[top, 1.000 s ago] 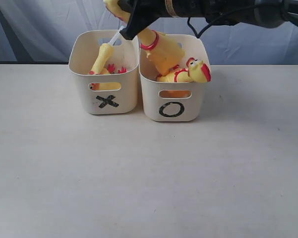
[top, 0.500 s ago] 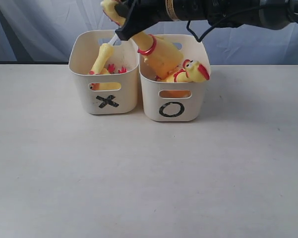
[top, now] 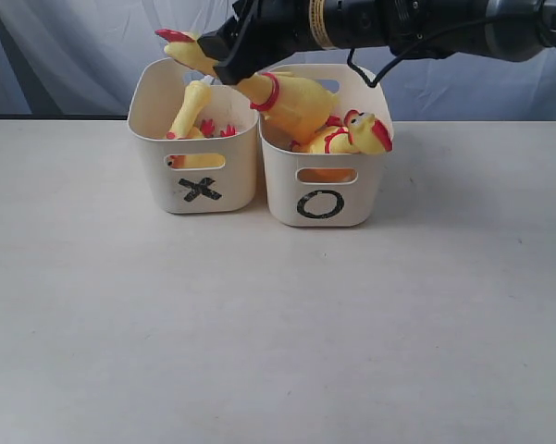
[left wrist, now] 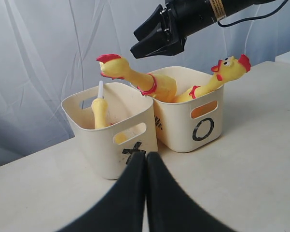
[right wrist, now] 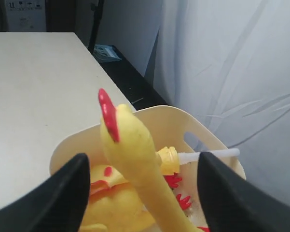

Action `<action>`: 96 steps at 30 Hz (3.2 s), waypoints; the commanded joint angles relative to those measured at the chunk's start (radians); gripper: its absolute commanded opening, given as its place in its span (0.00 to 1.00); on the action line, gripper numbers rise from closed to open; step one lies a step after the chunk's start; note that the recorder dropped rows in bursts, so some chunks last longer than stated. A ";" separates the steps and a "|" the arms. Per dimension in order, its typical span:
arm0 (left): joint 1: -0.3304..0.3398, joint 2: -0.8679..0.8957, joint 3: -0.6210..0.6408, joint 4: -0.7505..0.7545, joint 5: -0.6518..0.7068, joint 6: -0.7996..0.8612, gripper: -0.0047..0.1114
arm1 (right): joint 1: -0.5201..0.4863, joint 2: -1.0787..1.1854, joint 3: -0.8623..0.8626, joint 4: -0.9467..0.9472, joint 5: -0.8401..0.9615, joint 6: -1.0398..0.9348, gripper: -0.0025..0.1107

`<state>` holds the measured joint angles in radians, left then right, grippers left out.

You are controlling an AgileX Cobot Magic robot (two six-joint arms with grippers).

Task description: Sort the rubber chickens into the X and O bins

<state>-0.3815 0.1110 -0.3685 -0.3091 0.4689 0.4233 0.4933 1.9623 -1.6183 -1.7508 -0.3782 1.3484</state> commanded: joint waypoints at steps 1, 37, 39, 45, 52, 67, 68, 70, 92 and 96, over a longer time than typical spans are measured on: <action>-0.001 -0.006 -0.006 0.007 -0.001 -0.002 0.04 | -0.005 -0.033 0.001 0.006 -0.082 0.037 0.56; -0.001 -0.036 -0.006 0.049 0.009 -0.002 0.04 | -0.383 -0.416 0.308 0.006 -0.397 0.276 0.02; -0.001 -0.036 -0.006 0.069 0.009 -0.002 0.04 | -0.383 -0.420 0.311 0.006 -0.439 0.328 0.02; -0.001 -0.036 -0.006 0.085 0.009 -0.002 0.04 | -0.396 -0.422 0.311 0.006 -0.573 0.325 0.02; -0.001 -0.036 -0.006 0.083 0.009 -0.002 0.04 | -0.527 -0.422 0.337 0.006 -0.721 0.332 0.02; -0.001 -0.036 -0.006 0.083 0.009 -0.002 0.04 | -0.551 -0.422 0.339 0.006 -0.843 0.339 0.02; -0.001 -0.036 -0.006 0.083 0.009 -0.002 0.04 | -0.551 -0.422 0.339 0.006 -0.843 0.339 0.02; -0.001 -0.036 -0.006 0.083 0.009 0.000 0.04 | -0.551 -0.422 0.339 0.006 -0.843 0.339 0.02; 0.388 -0.111 -0.006 0.081 0.007 0.000 0.04 | -0.551 -0.422 0.339 0.006 -0.843 0.339 0.02; 0.389 -0.111 -0.006 0.081 0.007 0.000 0.04 | -0.551 -0.422 0.339 0.006 -0.843 0.339 0.02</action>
<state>0.0021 0.0051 -0.3685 -0.2298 0.4843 0.4255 -0.0536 1.5487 -1.2803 -1.7509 -1.2232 1.6864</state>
